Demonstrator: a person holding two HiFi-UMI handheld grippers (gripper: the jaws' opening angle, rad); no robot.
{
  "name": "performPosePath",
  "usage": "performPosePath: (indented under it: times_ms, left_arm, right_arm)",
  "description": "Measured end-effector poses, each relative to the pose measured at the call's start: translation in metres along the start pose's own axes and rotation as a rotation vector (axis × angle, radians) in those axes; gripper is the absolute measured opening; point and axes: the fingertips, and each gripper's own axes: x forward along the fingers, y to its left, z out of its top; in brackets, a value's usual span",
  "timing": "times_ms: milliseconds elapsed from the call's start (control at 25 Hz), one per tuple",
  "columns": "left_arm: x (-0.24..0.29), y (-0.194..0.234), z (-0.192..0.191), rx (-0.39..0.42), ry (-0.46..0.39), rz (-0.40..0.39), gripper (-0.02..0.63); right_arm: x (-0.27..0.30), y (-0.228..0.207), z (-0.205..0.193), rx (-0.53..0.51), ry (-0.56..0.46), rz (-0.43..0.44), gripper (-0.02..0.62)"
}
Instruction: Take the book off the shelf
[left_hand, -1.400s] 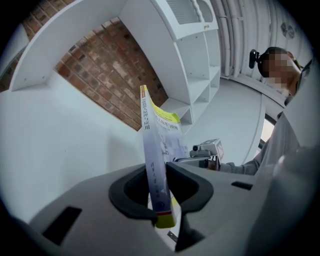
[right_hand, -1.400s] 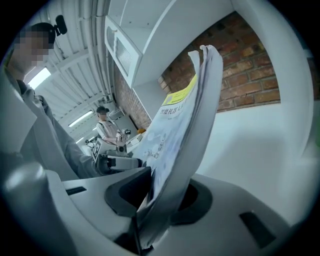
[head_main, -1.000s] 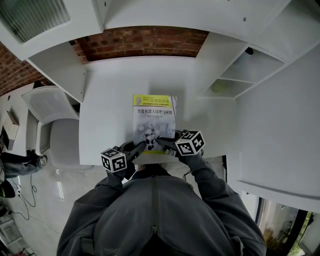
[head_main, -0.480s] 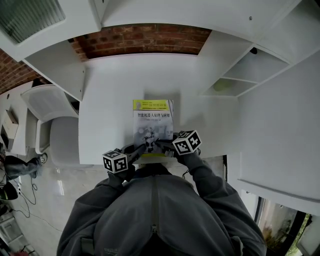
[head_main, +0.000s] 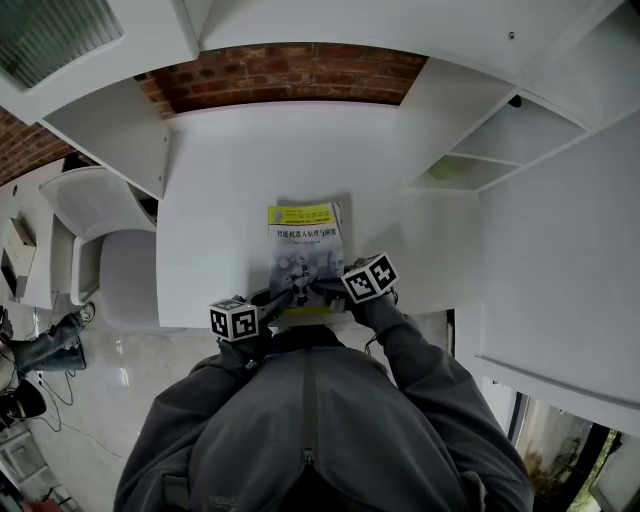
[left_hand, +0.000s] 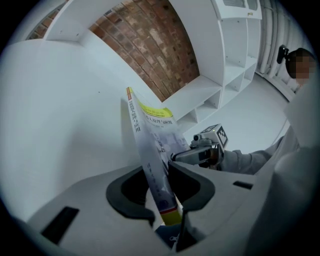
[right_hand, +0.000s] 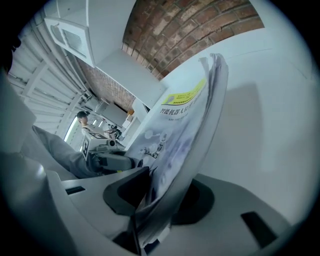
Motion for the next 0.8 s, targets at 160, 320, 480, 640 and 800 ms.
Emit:
performPosePath:
  times_ms: [160,320,480,640,800]
  left_arm:
    - [0.001,0.003,-0.004,-0.022,0.010,0.009,0.118]
    - [0.003,0.006,-0.006,-0.042,0.013,0.018,0.124]
    - [0.005,0.008,-0.007,-0.029,0.024,0.043,0.126]
    - [0.006,0.011,-0.012,-0.009,0.068,0.075,0.138]
    - [0.004,0.009,-0.014,0.010,0.092,0.077,0.146]
  right_arm:
    - [0.004,-0.004,-0.004,0.028,0.008,0.006,0.150]
    - [0.006,-0.010,-0.007,0.063,0.007,-0.011,0.163]
    - [0.007,-0.017,-0.009,0.080,0.001,-0.036,0.169]
    - [0.008,-0.018,-0.011,0.093,0.001,-0.053,0.171]
    - [0.006,-0.018,-0.013,0.129,-0.007,-0.067,0.181]
